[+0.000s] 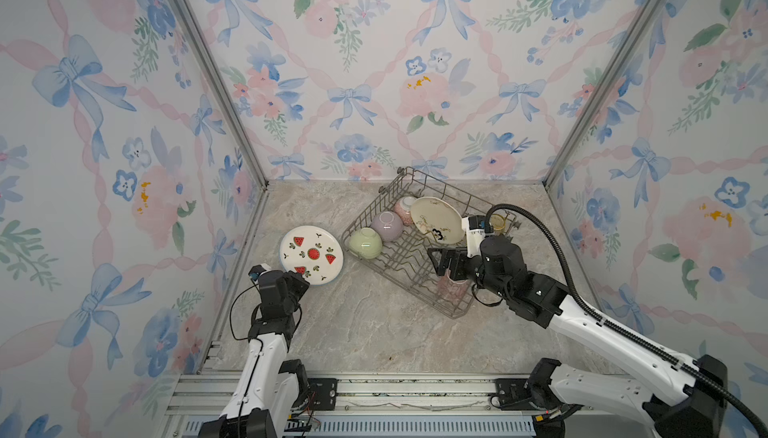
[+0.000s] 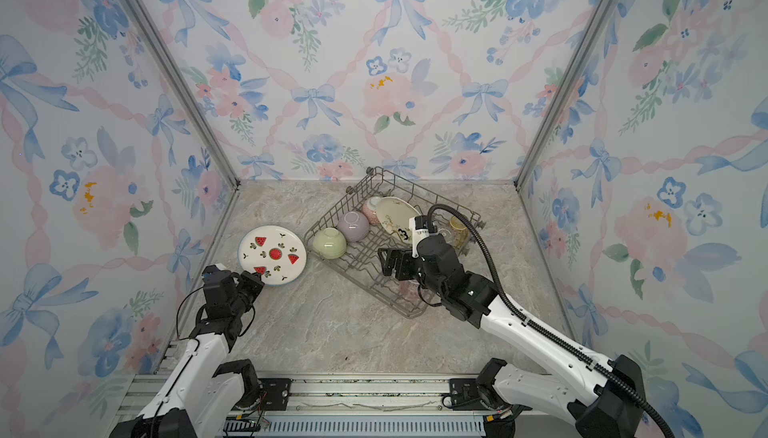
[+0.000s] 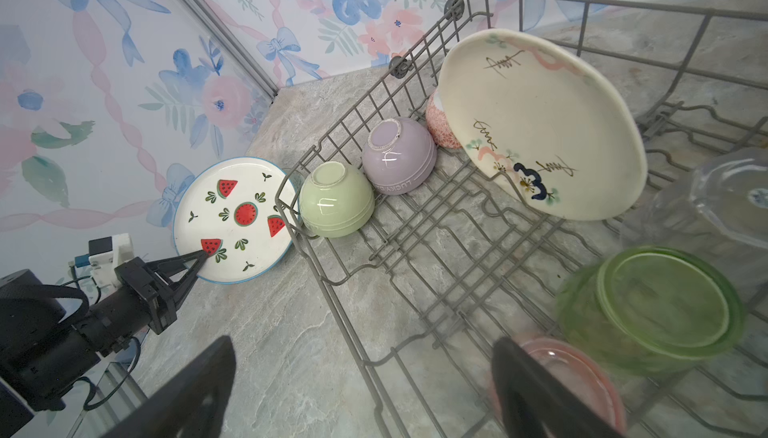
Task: Unload the mixed dishes from the dish rack
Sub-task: 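Carry the watermelon plate with the left gripper and lower it onto the mint-green plate, then open the left gripper to release the watermelon plate on the table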
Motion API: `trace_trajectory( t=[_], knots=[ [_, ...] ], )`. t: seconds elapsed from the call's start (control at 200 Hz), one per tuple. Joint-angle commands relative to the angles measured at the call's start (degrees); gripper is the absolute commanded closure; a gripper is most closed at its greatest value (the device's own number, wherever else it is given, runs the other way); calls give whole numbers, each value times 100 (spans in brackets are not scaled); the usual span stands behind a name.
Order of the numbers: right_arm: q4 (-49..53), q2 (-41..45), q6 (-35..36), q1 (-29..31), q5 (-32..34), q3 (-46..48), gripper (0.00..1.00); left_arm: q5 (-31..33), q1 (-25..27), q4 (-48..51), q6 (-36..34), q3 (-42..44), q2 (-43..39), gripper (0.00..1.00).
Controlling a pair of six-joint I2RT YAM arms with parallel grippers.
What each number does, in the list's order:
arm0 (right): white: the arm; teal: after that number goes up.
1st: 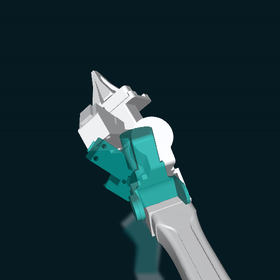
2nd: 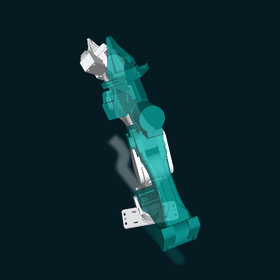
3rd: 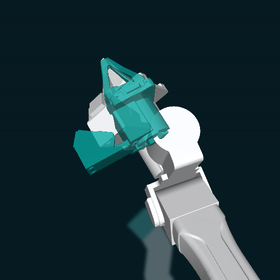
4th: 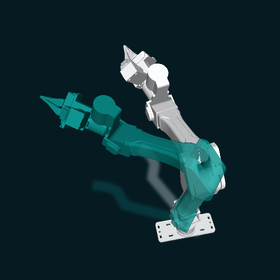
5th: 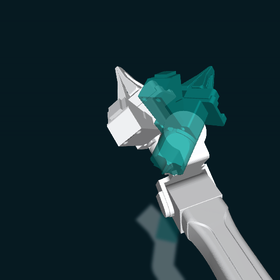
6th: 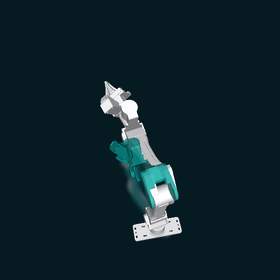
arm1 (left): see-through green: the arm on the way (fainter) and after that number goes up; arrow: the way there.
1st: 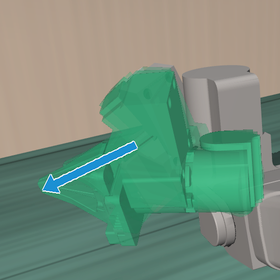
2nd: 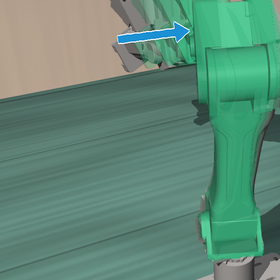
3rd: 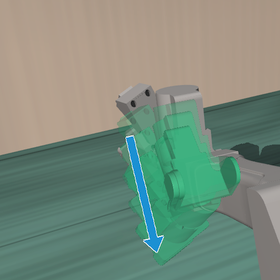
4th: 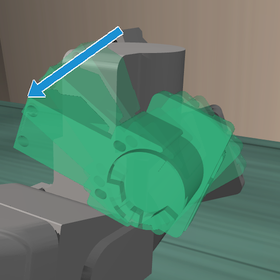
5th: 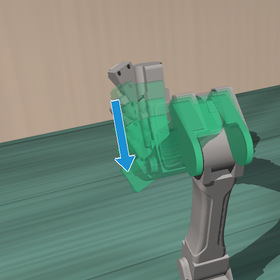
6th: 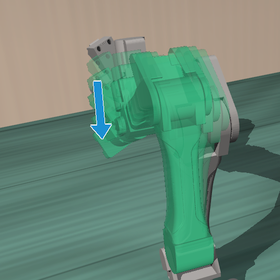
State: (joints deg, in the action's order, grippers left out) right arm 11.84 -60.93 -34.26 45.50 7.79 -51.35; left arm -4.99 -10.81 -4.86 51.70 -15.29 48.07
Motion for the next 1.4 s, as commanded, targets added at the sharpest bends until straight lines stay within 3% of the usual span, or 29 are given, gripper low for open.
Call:
trace_trajectory(
  t=[0.0, 0.32, 0.36, 0.39, 0.415, 0.445, 0.545, 0.595, 0.72, 0.805, 0.895, 1.0, 1.205, 1.395],
  knots=[
    [95, -27, 16, 24, 7, -22, 2, -76, -96, -515, -29, -219, 37, 100],
    [104, -139, 16, 27, -47, -120, 3, -378, -185, -566, -88, -321, 349, 100],
    [113, -131, 16, 28, -50, -125, 3, -386, -203, -571, -99, -323, 352, 89],
    [121, -136, 21, 21, -50, -120, 2, -373, -207, -555, -99, -313, 339, 87],
    [127, -132, 22, 28, -43, -122, 3, -358, -213, -547, -90, -305, 314, 90],
    [140, -132, 23, 30, -41, -131, 3, -319, -220, -551, -90, -283, 281, 100],
    [152, -137, 16, 30, -32, -123, 3, -163, -238, -511, -105, -239, 172, 100],
    [159, -135, 7, 27, -32, -112, 3, -119, -246, -486, -125, -236, 152, 79],
    [157, -148, -10, 36, -28, -112, 3, -143, -264, -423, -160, -228, 166, 72],
    [156, -161, -19, 31, -30, -124, 3, -123, -275, -404, -186, -205, 182, 54],
    [159, -173, -28, 32, -32, -122, 3, -46, -281, -286, -240, -226, 185, 42],
    [186, -157, -28, 30, -32, -126, 3, -41, -282, -146, -342, -287, 209, 3],
    [207, -148, -13, 25, -17, -138, 2, -77, -281, 40, -449, -414, 338, 2],
    [529, -134, 473, -123, 406, -384, 0, -393, -281, 51, -521, -455, 280, 2]
  ],
)
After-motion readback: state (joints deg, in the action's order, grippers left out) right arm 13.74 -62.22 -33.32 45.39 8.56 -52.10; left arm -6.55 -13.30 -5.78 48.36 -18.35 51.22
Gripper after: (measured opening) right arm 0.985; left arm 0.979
